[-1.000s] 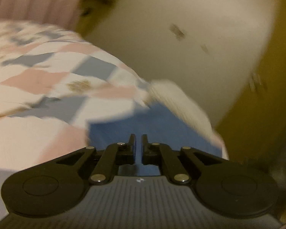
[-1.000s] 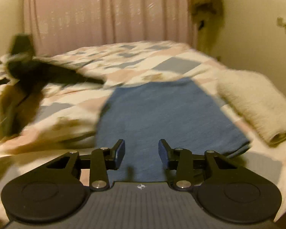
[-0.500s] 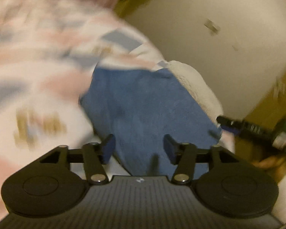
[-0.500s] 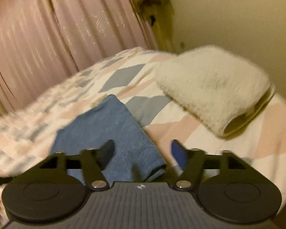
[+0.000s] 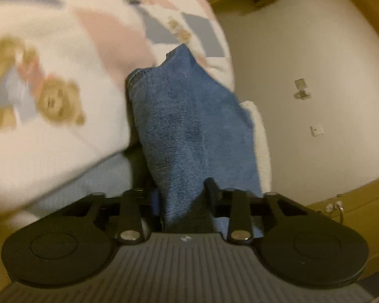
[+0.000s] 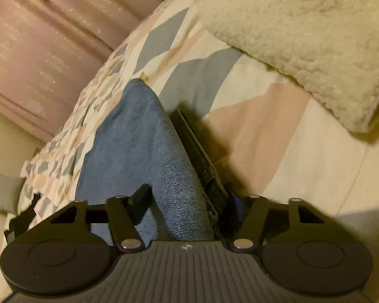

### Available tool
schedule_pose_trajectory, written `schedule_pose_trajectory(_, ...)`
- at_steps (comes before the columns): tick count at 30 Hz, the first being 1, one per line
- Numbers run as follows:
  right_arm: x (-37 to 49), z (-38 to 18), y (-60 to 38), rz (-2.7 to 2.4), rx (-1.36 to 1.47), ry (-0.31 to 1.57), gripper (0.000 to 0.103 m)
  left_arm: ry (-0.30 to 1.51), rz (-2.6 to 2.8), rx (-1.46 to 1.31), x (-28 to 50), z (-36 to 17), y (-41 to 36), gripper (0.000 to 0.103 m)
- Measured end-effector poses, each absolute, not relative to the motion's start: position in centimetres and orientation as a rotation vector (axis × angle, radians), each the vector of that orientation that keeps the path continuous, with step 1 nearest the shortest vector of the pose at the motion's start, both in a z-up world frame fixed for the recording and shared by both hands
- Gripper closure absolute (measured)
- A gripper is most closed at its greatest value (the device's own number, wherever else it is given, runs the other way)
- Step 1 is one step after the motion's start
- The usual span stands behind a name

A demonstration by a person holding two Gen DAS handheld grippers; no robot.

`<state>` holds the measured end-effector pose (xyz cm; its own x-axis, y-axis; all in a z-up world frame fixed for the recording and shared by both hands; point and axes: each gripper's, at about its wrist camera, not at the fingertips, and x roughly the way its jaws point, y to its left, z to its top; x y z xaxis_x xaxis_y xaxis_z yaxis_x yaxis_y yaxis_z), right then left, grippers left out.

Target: Fold clothes

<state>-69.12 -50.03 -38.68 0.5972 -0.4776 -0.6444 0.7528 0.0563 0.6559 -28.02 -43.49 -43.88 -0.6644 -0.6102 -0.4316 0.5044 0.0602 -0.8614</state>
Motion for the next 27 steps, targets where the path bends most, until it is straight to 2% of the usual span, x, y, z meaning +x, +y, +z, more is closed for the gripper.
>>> schedule_pose_trajectory(2,-69.2,-37.9,-48.8,-0.918,1.269,0.222,0.065,1.483,-1.768,-0.106,-27.1,-41.5,-43.5,0.081)
schedule_pose_trajectory(7,-67.3,-36.9,-44.1,-0.866,1.373,0.147,0.065,1.365,-1.854,0.015,-24.4,-35.7,-42.7,0.081)
schedule_pose_trajectory(11,-65.2,-38.1,-42.6,-0.979,1.229,0.222,0.062,1.328,-1.791,0.154,-23.9,-36.5,-42.6,0.077)
schedule_pose_trajectory(12,-64.8,-38.0,-42.7,-1.018,1.166,0.251,0.056,1.305,-1.755,0.208,-24.2,-37.8,-42.9,0.074)
schedule_pose_trajectory(15,-64.7,-36.4,-42.8,-1.021,1.088,0.21,0.049,1.301,-1.682,0.16,-23.6,-40.5,-41.7,0.072)
schedule_pose_trajectory(16,-64.8,-35.8,-42.9,-1.029,1.058,0.214,0.049,1.318,-1.682,0.115,-23.0,-40.7,-41.1,0.072)
schedule_pose_trajectory(19,-65.0,-35.5,-43.9,-1.023,1.056,0.238,0.048,1.216,-1.682,0.118,-22.5,-39.3,-39.7,0.073)
schedule_pose_trajectory(20,-64.8,-35.9,-44.2,-0.997,1.07,0.238,0.056,1.16,-1.687,0.14,-22.6,-38.6,-39.4,0.074)
schedule_pose_trajectory(21,-64.4,-36.4,-44.6,-0.965,1.077,0.241,0.08,1.096,-1.708,0.168,-23.1,-38.1,-38.9,0.074)
schedule_pose_trajectory(22,-64.0,-36.6,-44.6,-0.958,1.066,0.248,0.087,1.048,-1.73,0.206,-23.8,-37.7,-38.5,0.074)
schedule_pose_trajectory(23,-63.5,-36.5,-44.3,-0.976,1.022,0.267,0.091,1.005,-1.741,0.252,-24.3,-37.6,-38.5,0.074)
schedule_pose_trajectory(27,-63.2,-35.5,-44.3,-1.018,0.943,0.26,0.096,0.918,-1.747,0.321,-26.0,-36.8,-37.9,0.074)
